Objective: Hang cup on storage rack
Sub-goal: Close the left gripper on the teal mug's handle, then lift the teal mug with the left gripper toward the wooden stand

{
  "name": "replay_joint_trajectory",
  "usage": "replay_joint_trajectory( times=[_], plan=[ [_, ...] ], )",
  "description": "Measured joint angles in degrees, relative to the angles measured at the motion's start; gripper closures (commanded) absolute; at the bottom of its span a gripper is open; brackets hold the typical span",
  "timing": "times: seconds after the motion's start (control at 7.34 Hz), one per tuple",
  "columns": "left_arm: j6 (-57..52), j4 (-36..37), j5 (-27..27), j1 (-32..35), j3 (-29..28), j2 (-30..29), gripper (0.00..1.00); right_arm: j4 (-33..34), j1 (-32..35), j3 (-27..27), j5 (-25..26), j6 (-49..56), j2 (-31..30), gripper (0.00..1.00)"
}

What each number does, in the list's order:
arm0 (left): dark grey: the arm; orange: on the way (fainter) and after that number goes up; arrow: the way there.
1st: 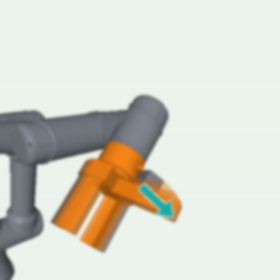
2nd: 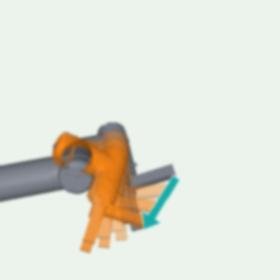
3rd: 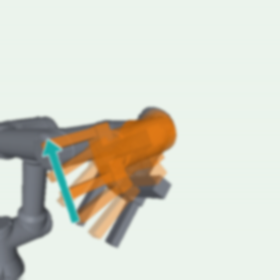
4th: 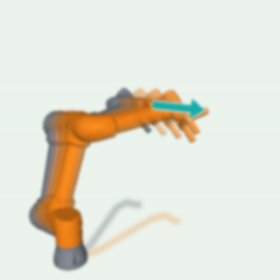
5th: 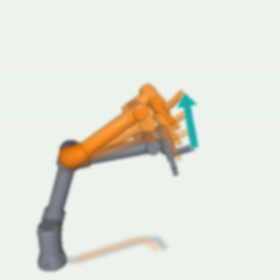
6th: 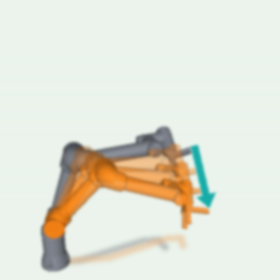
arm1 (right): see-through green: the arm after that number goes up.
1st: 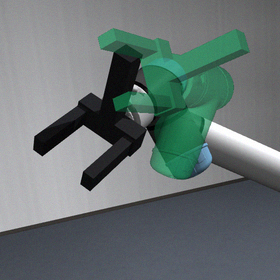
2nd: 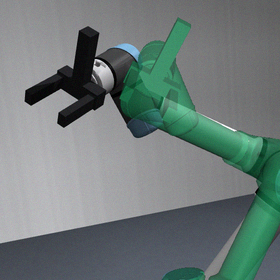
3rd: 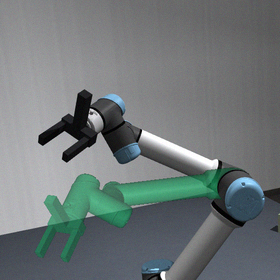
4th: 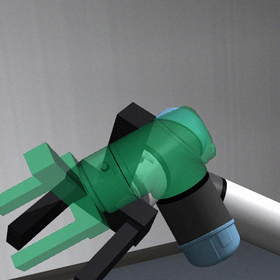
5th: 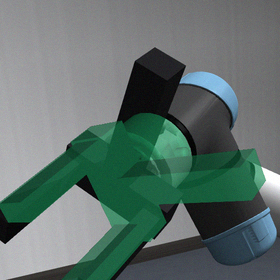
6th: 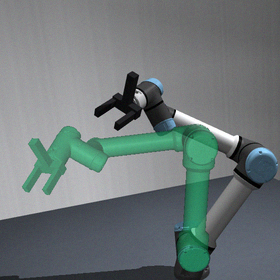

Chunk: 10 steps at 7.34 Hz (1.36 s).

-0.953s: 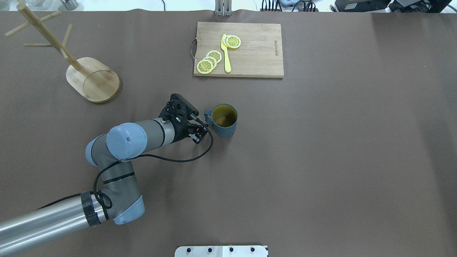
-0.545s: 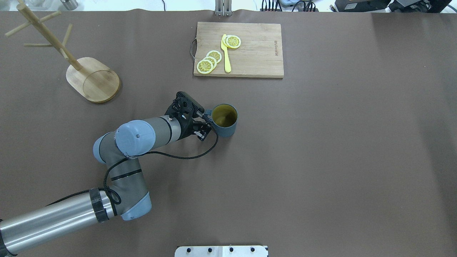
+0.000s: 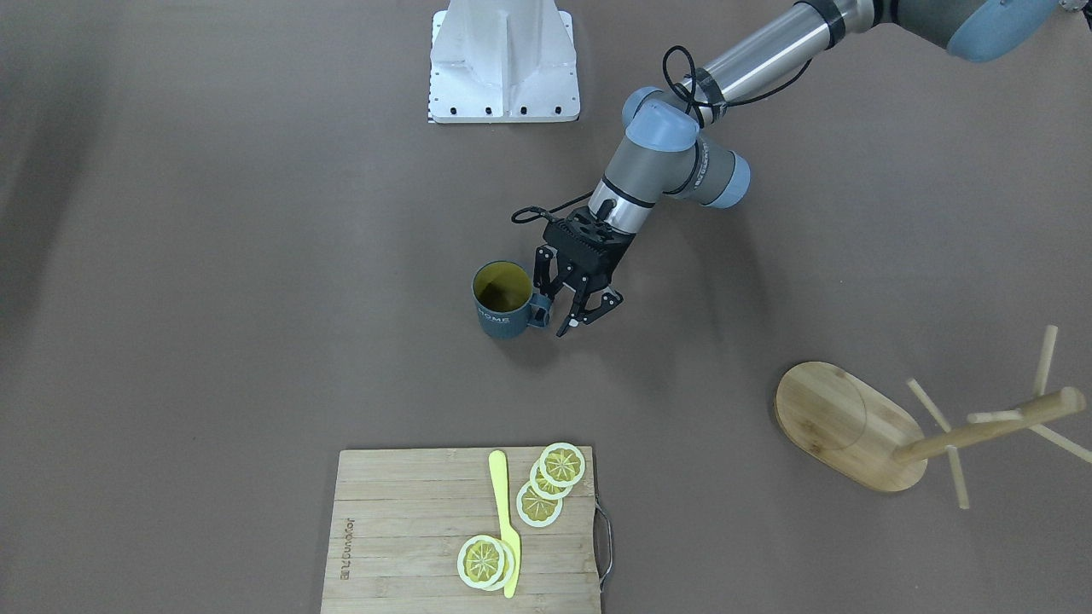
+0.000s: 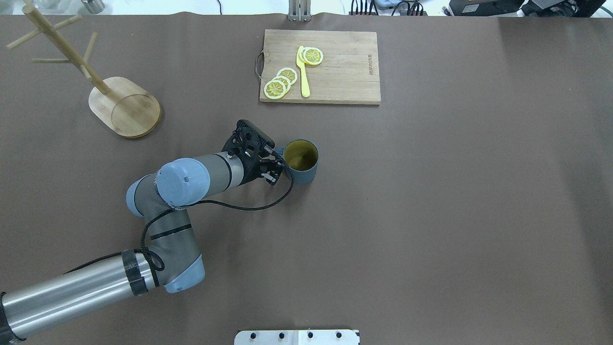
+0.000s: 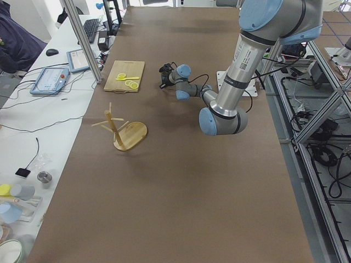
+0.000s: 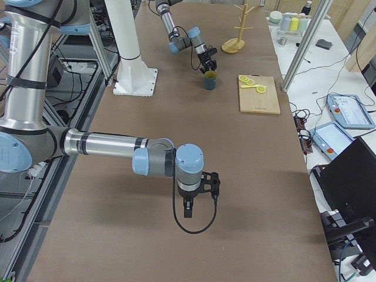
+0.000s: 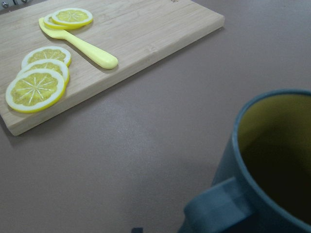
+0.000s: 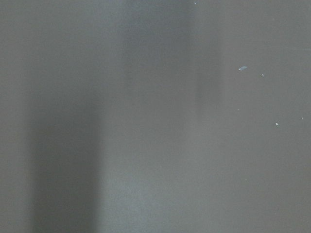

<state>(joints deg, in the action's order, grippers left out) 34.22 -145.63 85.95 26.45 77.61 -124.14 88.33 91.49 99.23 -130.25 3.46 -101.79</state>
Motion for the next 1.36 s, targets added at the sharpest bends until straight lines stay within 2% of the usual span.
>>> replay_joint_trajectory(
  times=[0.41, 0.68, 0.95, 1.36],
  plan=[
    [1.11, -0.53, 0.00, 0.01, 0.02, -0.36, 0.74, 0.00, 0.00, 0.00, 0.00, -0.03, 0.09, 0.00],
    [1.19, -0.89, 0.00, 0.01, 0.00, -0.48, 0.85, 0.00, 0.00, 0.00, 0.00, -0.03, 0.10, 0.00],
    [2.26, -1.03, 0.02, 0.03, 0.00, -0.49, 1.00, 0.00, 0.00, 0.00, 0.00, -0.03, 0.16, 0.00],
    [5.02, -1.45, 0.09, 0.25, 0.25, -0.31, 1.00, 0.08, 0.00, -0.13, 0.00, -0.03, 0.79, 0.00]
  ],
)
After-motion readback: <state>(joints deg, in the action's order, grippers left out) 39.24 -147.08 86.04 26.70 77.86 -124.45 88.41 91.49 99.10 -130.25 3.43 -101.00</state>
